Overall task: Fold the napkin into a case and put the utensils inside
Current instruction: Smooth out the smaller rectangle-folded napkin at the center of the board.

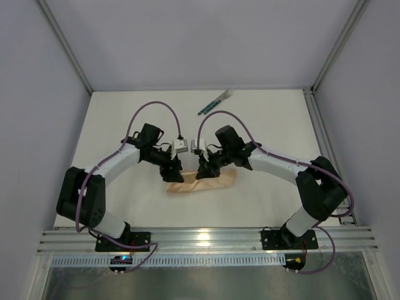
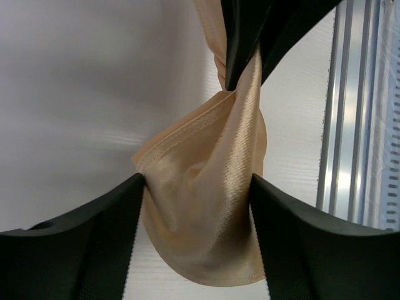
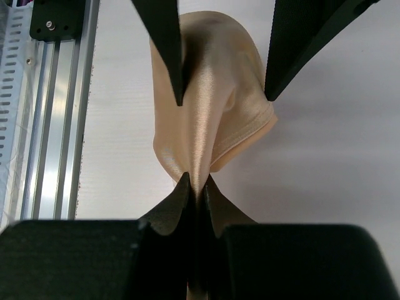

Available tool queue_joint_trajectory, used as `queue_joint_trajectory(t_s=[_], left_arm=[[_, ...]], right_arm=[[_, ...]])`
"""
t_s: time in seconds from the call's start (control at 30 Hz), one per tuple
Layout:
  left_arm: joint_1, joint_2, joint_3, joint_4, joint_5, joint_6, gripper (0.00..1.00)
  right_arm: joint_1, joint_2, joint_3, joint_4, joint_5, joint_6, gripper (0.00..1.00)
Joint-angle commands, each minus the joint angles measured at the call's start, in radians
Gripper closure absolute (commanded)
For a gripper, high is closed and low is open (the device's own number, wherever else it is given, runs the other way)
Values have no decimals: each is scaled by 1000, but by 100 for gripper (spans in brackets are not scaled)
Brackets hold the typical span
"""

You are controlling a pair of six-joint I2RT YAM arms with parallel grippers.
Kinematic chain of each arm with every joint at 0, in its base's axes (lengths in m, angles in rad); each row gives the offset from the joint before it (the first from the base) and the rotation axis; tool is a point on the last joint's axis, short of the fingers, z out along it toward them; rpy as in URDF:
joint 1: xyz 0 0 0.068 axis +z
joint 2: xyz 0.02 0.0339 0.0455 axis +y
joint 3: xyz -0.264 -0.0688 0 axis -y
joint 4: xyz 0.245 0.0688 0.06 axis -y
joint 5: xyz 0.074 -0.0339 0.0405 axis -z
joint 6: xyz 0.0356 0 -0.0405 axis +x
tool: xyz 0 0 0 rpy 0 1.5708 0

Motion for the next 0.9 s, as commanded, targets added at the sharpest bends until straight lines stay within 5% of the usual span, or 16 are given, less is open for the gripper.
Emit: queue_joint_trajectory(t_s=[0.0, 0.23, 0.37, 0.57, 0.87], left_arm=[[-4, 34, 51, -17, -10, -14, 37], [-4, 40, 66, -307, 32, 158, 79], [1, 84, 63, -447, 81, 251, 89], [64, 228, 124, -472, 124, 252, 84], [154, 449, 235, -303, 28, -65, 72]], right_arm=[[-2, -26, 10, 37, -55, 7, 96], [0, -1, 7, -8, -55, 90, 96], [4, 31, 15, -15, -101, 199, 96], [-11, 225, 123, -158, -118, 220, 96], [-80, 427, 257, -134, -95, 300, 96]])
